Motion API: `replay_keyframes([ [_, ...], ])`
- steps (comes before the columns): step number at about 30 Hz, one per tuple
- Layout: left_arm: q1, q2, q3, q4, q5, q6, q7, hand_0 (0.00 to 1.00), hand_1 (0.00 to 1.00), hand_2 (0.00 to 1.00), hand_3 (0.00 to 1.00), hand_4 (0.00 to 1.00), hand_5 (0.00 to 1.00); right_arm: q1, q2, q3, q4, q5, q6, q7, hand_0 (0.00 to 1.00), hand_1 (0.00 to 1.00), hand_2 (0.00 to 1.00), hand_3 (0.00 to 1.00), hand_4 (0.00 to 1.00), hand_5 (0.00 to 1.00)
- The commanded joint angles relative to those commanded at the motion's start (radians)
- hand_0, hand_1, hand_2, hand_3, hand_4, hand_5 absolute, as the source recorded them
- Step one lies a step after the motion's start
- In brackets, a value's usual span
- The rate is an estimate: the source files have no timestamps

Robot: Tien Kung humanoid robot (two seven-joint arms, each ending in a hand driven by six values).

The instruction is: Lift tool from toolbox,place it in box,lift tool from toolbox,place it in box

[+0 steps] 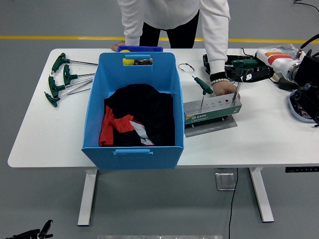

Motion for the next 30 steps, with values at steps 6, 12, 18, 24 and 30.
replay_keyframes([
  [6, 0.003, 0.0, -0.002, 0.0, 0.003, 0.0, 0.001, 0.807, 0.786, 0.811, 0.83, 0.67, 0.998, -0.006, 0.001, -0.001, 0.0, 0.013, -0.017, 0.005, 0.093, 0.032, 0.066, 0.059, 0.998, 0.803],
  [12, 0.002, 0.0, 0.001, 0.0, -0.001, -0.001, -0.001, 0.806, 0.786, 0.81, 0.829, 0.67, 0.998, -0.008, 0.0, -0.001, 0.0, 0.021, -0.024, 0.001, 0.081, 0.021, 0.06, 0.054, 0.998, 0.802],
  [18, 0.0, 0.0, 0.004, 0.0, -0.005, -0.003, -0.004, 0.806, 0.786, 0.81, 0.829, 0.667, 0.998, -0.008, -0.003, 0.002, 0.001, 0.026, -0.033, -0.003, 0.075, 0.013, 0.051, 0.046, 0.976, 0.808],
  [24, 0.0, 0.0, 0.006, 0.0, -0.006, -0.004, -0.004, 0.806, 0.786, 0.81, 0.829, 0.665, 0.998, -0.011, -0.004, -0.001, 0.002, 0.021, -0.039, -0.012, 0.066, 0.005, 0.049, 0.04, 0.939, 0.798],
  [30, -0.002, -0.001, 0.008, 0.0, -0.008, -0.004, -0.006, 0.806, 0.787, 0.81, 0.829, 0.664, 0.998, -0.012, -0.007, -0.004, 0.004, 0.026, -0.047, -0.021, 0.057, 0.002, 0.045, 0.04, 0.898, 0.79],
])
